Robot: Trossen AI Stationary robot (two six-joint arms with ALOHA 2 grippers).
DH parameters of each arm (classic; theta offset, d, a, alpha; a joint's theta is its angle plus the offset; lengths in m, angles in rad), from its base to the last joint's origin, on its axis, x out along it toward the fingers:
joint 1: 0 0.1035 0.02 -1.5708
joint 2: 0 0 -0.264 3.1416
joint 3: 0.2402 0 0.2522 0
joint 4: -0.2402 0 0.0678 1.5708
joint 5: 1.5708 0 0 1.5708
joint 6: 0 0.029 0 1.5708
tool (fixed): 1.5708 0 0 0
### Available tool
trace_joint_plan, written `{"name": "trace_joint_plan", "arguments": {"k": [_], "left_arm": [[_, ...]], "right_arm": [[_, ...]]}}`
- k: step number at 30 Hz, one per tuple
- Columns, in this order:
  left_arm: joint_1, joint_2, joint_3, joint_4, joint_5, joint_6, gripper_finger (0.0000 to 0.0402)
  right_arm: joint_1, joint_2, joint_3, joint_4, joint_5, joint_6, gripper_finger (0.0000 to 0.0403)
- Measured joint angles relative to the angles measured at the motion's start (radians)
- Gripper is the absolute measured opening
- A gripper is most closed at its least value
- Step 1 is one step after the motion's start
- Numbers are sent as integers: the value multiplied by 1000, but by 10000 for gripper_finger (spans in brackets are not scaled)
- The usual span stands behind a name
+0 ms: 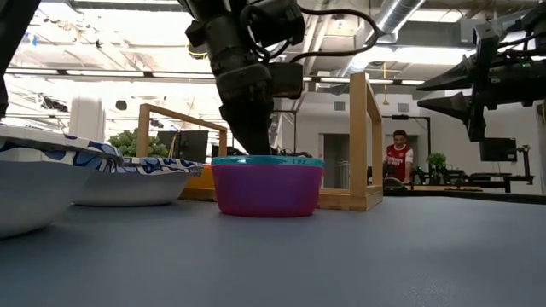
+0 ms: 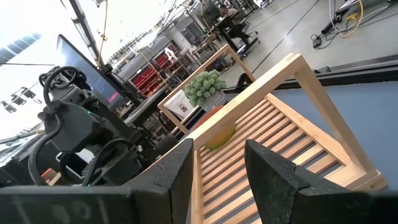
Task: Place and stack bowls onto a shelf
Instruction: Stack the small blue bowl on top of the small orange bowl on the shelf
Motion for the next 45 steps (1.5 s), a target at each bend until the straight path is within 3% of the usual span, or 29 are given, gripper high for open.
{"name": "trace_joint_plan", "arguments": {"k": [4, 16, 26, 45], "left_arm": [[-1, 0, 0, -2, 0, -2, 98], [0, 0, -3, -18, 22, -9, 5], [6, 0, 8, -59, 83, -45, 0], [37, 0, 253, -283, 109, -49, 0]], "right_arm": [[0, 0, 0, 0, 0, 0, 171], [0, 0, 0, 0, 0, -2, 171], [0, 0, 0, 0, 0, -2, 171], [0, 0, 0, -1, -8, -2, 171]]}}
